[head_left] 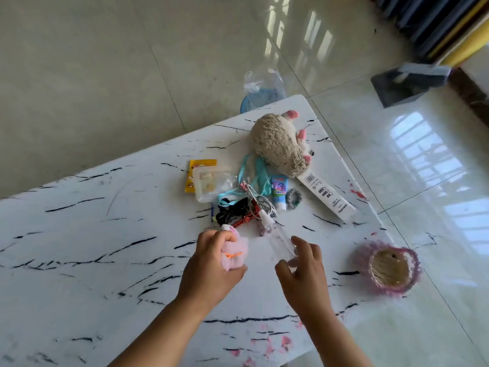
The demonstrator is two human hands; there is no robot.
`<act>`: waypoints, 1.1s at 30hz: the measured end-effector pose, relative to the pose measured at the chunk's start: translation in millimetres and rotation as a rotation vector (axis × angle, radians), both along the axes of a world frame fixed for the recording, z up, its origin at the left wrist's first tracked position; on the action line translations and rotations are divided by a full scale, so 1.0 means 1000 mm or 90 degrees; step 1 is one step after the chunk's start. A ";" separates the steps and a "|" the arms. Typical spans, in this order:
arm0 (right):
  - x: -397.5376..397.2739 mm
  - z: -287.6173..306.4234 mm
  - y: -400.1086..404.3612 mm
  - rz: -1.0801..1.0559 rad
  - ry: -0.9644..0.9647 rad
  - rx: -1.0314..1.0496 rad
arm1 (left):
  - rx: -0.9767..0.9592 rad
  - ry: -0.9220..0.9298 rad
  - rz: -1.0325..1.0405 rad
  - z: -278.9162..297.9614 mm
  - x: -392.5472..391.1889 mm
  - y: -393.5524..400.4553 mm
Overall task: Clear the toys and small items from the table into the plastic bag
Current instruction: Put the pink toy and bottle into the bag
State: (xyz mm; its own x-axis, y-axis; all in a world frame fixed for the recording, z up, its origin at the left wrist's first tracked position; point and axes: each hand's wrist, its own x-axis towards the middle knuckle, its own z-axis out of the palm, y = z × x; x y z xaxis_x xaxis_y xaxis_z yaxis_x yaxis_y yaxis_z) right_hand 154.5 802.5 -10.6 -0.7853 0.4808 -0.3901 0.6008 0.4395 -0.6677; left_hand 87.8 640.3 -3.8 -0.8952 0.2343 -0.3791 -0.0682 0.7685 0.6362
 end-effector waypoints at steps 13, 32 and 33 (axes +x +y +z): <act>0.176 0.079 -0.040 -0.252 0.076 0.017 | 0.047 -0.026 -0.251 0.061 0.119 -0.007; 0.567 0.141 -0.286 -0.774 0.060 0.209 | 0.218 -0.065 -0.804 0.130 0.421 -0.094; 0.587 0.145 -0.307 -0.816 0.052 0.210 | 0.222 -0.069 -0.840 0.135 0.441 -0.102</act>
